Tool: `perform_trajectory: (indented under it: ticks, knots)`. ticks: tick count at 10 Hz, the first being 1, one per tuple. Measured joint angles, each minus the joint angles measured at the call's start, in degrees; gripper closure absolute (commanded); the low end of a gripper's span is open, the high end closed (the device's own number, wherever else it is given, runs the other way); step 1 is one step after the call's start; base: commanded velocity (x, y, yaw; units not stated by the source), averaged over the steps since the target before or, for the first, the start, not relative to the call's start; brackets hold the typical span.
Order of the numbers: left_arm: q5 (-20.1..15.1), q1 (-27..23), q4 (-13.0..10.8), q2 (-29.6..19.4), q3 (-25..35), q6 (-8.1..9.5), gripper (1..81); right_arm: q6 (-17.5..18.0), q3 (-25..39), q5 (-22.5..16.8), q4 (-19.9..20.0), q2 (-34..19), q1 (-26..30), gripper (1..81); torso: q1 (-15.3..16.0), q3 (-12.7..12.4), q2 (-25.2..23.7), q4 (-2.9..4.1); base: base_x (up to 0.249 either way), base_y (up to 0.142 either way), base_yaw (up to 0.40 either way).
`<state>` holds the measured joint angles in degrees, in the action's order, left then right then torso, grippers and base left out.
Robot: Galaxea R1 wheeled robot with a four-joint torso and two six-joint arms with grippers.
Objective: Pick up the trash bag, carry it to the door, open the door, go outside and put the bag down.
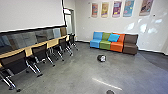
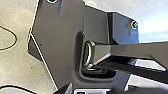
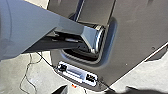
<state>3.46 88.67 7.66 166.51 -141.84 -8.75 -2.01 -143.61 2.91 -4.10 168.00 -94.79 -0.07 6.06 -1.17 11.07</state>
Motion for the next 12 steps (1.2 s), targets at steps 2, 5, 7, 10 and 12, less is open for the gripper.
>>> perform_trajectory:
  ticks: [2, 5, 7, 10, 12]
  knots:
    - [0.44, -1.16, 0.0, 0.74, -1.0, 0.0, 1.0, -0.05, -0.05, 0.5, 0.0, -0.02, 1.13, 1.0, 0.13, 0.05, 0.07, 0.0, 0.088, 0.0, 0.0]
    - [0.22, -0.67, 0.0, 0.99, -1.5, 0.0, 1.0, -0.02, -0.05, 0.35, 0.02, 0.13, 0.69, 1.0, 0.1, 0.02, 0.07, 0.0, 0.089, 0.0, 0.0]
    - [0.39, -0.8, 0.0, 1.13, -1.5, 0.0, 1.0, -0.02, -0.05, 0.33, 0.07, 0.15, 0.83, 1.0, 0.1, 0.02, 0.07, 0.0, 0.094, 0.0, 0.0]
    - [0.37, -0.8, 0.0, 1.13, -1.5, 0.0, 1.0, -0.02, -0.05, 0.3, 0.07, 0.13, 1.0, 1.0, 0.13, 0.02, 0.07, 0.0, 0.103, 0.0, 0.0]
    - [0.39, -0.83, 0.0, 1.43, -1.57, 0.0, 1.0, -0.02, -0.05, 0.3, 0.07, 0.13, 1.0, 1.0, 0.13, 0.02, 0.07, 0.0, 0.113, 0.0, 0.0]
